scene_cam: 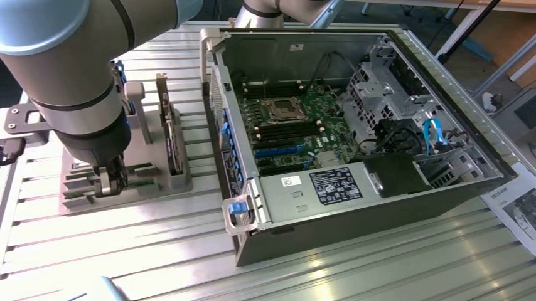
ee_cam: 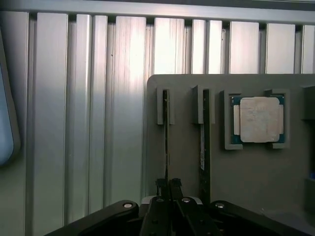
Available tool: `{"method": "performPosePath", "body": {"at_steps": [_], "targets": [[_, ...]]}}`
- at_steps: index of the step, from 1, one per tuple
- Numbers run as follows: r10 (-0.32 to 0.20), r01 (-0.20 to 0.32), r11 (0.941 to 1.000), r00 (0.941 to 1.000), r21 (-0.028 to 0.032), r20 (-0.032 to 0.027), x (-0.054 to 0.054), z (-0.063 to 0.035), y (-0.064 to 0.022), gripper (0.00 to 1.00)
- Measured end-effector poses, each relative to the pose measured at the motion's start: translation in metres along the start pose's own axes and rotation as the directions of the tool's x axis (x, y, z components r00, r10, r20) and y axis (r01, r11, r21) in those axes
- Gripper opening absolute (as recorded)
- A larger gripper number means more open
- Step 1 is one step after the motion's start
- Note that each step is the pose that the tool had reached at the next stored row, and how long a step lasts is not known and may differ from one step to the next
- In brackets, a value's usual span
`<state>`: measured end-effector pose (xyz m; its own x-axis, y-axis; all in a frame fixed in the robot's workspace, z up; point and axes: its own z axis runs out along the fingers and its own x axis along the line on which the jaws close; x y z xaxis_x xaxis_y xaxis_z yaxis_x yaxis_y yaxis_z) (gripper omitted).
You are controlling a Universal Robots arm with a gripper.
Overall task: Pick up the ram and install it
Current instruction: 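Pick up the ram and move it above insertion slot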
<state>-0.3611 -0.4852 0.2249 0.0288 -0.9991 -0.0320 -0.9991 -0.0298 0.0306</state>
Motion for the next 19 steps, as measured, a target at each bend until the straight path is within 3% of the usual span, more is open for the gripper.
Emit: {"method": "performPosePath", "body": {"at_steps": [10, 14, 19], "targets": [[0.004, -0.004, 1.0, 1.0, 0.0001, 0.0001, -0.001, -0.019, -0.0007, 0.12], [0.007, -0.007, 1.0, 1.0, 0.0003, 0.0003, -0.001, -0.0329, -0.0011, 0.12], [0.01, -0.01, 1.0, 1.0, 0.0004, 0.0006, -0.002, -0.0571, -0.0013, 0.12]]}}
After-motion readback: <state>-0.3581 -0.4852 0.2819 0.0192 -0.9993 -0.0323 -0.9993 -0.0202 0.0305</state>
